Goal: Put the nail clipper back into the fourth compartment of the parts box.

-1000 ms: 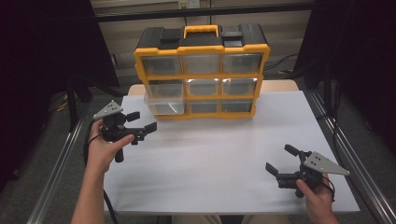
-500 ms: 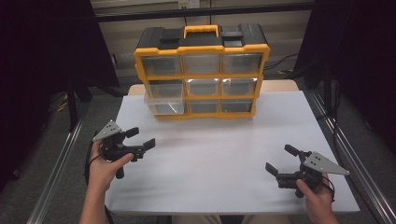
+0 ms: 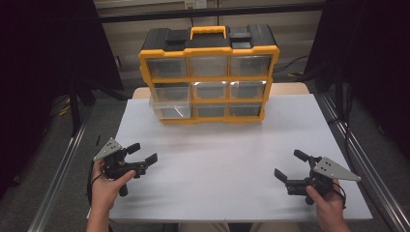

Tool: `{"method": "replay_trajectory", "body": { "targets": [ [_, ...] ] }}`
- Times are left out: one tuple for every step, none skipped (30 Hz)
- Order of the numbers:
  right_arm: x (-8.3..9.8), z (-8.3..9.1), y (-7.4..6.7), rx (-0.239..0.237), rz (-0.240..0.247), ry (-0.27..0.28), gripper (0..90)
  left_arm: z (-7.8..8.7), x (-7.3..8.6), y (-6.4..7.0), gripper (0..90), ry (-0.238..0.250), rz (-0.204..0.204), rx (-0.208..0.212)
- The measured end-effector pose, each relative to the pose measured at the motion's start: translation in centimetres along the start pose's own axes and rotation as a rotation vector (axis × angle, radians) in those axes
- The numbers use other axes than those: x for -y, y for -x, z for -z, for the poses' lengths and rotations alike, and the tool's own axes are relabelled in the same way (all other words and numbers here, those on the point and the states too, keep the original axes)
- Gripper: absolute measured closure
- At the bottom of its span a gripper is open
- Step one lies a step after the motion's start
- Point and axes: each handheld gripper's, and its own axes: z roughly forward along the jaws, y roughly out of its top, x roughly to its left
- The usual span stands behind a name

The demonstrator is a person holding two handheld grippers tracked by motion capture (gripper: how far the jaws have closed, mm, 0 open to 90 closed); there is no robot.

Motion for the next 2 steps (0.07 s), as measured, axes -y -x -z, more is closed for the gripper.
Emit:
{"method": "replay_trajectory", "body": {
  "targets": [
    [-0.01,-0.01,-0.01,-0.002,0.003,0.001,0.5,0.02,0.03,-0.02,8.7,-0.002,0.001,0.001],
    [-0.01,-0.01,-0.01,-0.003,0.004,0.001,0.5,0.06,0.11,-0.07,8.4,0.004,0.0,0.004]
  ]
}}
